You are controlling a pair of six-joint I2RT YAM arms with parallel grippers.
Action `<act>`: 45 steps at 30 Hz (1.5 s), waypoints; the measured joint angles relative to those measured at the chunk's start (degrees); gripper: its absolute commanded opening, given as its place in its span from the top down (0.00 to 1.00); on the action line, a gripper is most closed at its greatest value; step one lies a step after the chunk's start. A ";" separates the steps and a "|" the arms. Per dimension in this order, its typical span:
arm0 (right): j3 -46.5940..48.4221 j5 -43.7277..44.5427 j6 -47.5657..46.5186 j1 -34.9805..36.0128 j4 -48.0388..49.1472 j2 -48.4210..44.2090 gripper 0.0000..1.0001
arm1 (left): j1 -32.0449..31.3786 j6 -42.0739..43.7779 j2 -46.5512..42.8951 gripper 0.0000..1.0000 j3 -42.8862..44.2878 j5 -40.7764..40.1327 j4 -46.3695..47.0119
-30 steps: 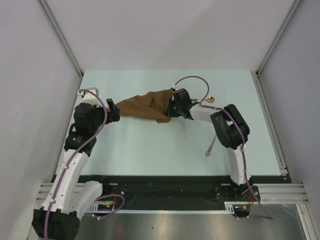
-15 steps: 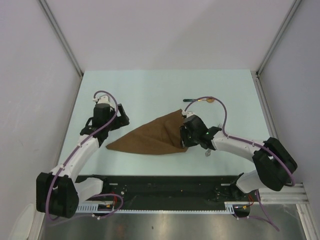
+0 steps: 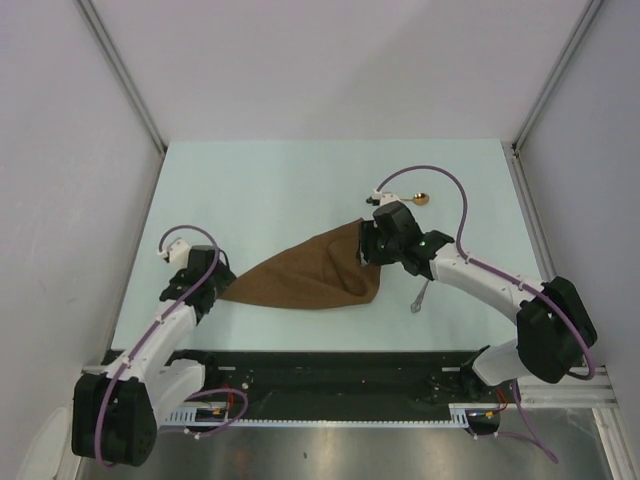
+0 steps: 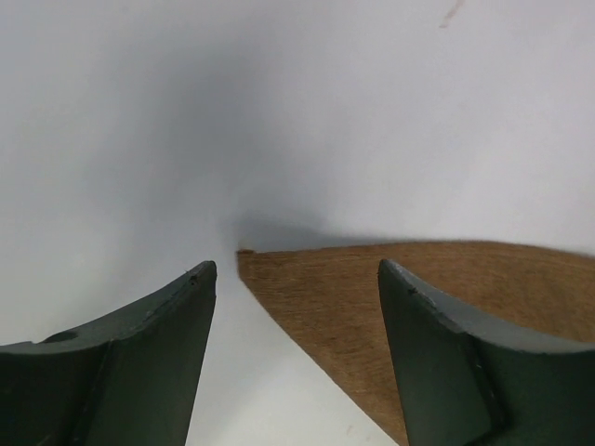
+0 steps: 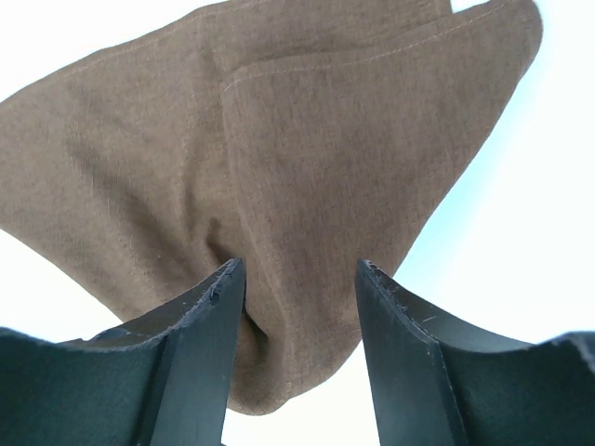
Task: Fold the napkin, place the utensils inside, and roll it up
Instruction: Flatten the napkin out
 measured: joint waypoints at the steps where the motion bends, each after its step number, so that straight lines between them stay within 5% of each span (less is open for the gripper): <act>1: 0.11 -0.13 -0.11 -0.33 0.04 0.00 0.43 | 0.96 -1.01 -0.07 0.31 -0.72 -0.11 0.07; 6: -0.20 -1.16 -0.15 -2.45 -0.35 -0.39 0.43 | 8.31 -2.58 2.19 0.44 -4.00 2.40 1.62; 13: -1.79 -2.62 -0.11 -4.42 -0.37 -1.84 0.43 | 9.14 -3.39 5.18 0.58 -4.96 7.89 7.52; 16: -1.86 -2.95 -0.15 -4.94 -0.20 -1.84 0.42 | 9.14 -3.89 5.81 0.80 -5.66 9.25 10.01; 17: -1.88 -3.08 -0.17 -5.16 -0.09 -1.84 0.42 | 9.14 -4.07 6.10 0.97 -5.99 9.73 10.71; 18: -1.88 -3.26 -0.24 -5.42 0.11 -1.75 0.42 | 9.14 -4.22 6.27 1.00 -6.23 10.27 11.45; 25: 3.56 -4.22 -2.67 -9.92 1.03 8.11 0.43 | 9.14 -4.35 6.27 1.00 -6.45 13.62 12.20; 34: 22.73 -4.26 -8.79 -13.00 3.26 30.01 0.48 | 9.14 -3.78 2.21 1.00 -6.25 14.05 9.77; 45: 33.48 -4.55 -13.05 -12.85 2.58 41.53 0.53 | 9.14 -3.26 -3.74 1.00 -6.25 13.79 6.51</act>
